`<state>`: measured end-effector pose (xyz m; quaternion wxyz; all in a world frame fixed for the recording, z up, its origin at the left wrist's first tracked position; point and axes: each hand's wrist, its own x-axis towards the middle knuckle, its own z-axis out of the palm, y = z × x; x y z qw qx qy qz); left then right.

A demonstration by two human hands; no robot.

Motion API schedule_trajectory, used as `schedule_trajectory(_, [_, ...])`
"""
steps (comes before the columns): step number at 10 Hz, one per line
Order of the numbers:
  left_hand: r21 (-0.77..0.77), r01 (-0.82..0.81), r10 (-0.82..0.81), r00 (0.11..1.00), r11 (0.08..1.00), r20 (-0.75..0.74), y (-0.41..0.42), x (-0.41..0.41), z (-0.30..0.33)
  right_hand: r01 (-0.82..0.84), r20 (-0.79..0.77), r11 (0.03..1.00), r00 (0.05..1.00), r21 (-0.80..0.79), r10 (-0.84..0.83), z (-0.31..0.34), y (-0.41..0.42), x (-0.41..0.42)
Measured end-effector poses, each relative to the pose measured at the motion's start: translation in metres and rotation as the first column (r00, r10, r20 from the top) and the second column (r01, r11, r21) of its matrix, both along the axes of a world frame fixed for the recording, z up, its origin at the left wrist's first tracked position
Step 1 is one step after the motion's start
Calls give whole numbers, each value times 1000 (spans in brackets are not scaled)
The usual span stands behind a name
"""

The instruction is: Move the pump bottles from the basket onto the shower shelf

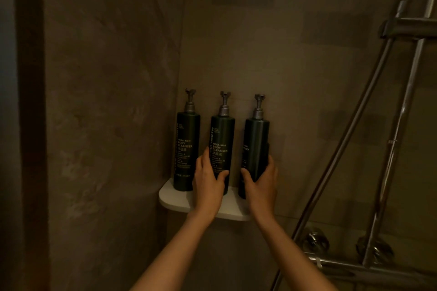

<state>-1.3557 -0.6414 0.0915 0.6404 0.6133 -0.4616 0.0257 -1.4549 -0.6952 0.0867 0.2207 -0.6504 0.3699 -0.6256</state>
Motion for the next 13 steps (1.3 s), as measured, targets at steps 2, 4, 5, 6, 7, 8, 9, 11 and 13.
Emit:
schedule_trajectory(2, [8,10,-9,1000,1000,-11,-1,-1,0,7,-9,1000,1000,5,-7,0,-1,-3])
schedule_trajectory(4, [-2,10,-10,1000,1000,-10,0,-1,1,-9,-22,1000,1000,2,9,0,0,-6])
schedule_trajectory(5, [4,19,-19,1000,1000,-10,1,-1,2,-2,-23,1000,1000,0,2,1,2,-6])
schedule_trajectory(6, [5,33,-33,999,999,-10,2,1,2,-1,-24,1000,1000,3,1,1,4,-6])
schedule_trajectory(7, [-5,37,-37,999,999,1,2,0,0,-4,-34,1000,999,11,4,1,4,-6])
schedule_trajectory(8, [-15,33,-33,999,999,10,1,0,-2,10,-37,1000,999,14,-10,1,3,-4])
schedule_trajectory(9, [-9,38,-38,999,999,12,3,0,-1,8,-30,1000,1000,23,-7,0,5,-5])
schedule_trajectory(11, [-28,7,-4,994,1000,113,14,-1,2,-15,1,1000,1000,-6,15,0,19,-4])
schedule_trajectory(13, [-241,-179,230,951,954,206,31,13,13,16,-86,927,995,-374,-52,10,48,19])
